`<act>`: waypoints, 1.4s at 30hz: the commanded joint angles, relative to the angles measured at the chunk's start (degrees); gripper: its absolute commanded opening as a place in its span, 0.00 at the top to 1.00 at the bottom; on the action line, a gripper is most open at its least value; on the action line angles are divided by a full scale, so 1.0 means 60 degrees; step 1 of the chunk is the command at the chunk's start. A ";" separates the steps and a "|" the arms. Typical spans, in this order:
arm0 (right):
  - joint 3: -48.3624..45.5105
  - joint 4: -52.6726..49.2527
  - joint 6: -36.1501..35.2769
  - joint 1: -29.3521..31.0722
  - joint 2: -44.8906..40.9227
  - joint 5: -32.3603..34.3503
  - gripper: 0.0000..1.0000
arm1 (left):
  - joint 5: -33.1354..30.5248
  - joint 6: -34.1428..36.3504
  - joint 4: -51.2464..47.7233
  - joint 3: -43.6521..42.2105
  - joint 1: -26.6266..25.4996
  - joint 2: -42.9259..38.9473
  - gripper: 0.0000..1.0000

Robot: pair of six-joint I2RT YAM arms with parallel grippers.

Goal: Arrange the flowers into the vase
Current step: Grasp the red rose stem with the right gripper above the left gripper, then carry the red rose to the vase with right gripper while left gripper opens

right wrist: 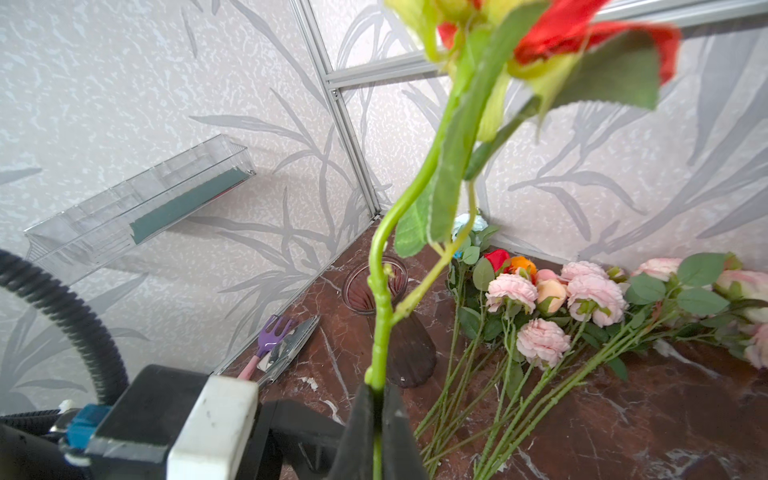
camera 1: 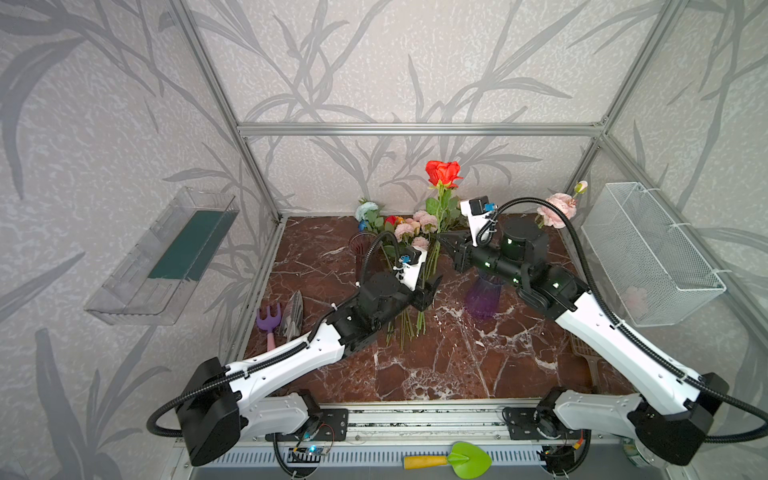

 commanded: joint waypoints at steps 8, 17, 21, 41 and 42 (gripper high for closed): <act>0.0242 0.0337 -0.1989 0.0047 -0.1656 0.2507 0.99 | -0.2680 0.0250 0.1162 -0.0604 -0.0028 -0.0972 0.29; 0.0080 0.1003 -0.4164 0.0046 -0.2099 0.4691 1.00 | -0.2785 0.0147 0.1211 -0.0648 -0.0020 -0.0915 0.29; 0.0040 0.1175 -0.4663 0.0025 -0.1888 0.5196 1.00 | -0.2773 0.0146 0.1204 -0.0655 -0.0028 -0.0879 0.29; -0.3026 0.0233 -0.2653 -0.0348 -0.2212 0.5787 0.98 | -0.2636 0.0051 0.1185 -0.0670 -0.0046 -0.0637 0.29; -0.3132 0.0195 -0.2508 -0.0359 -0.2178 0.5832 0.97 | -0.2637 0.0047 0.1178 -0.0677 -0.0042 -0.0619 0.29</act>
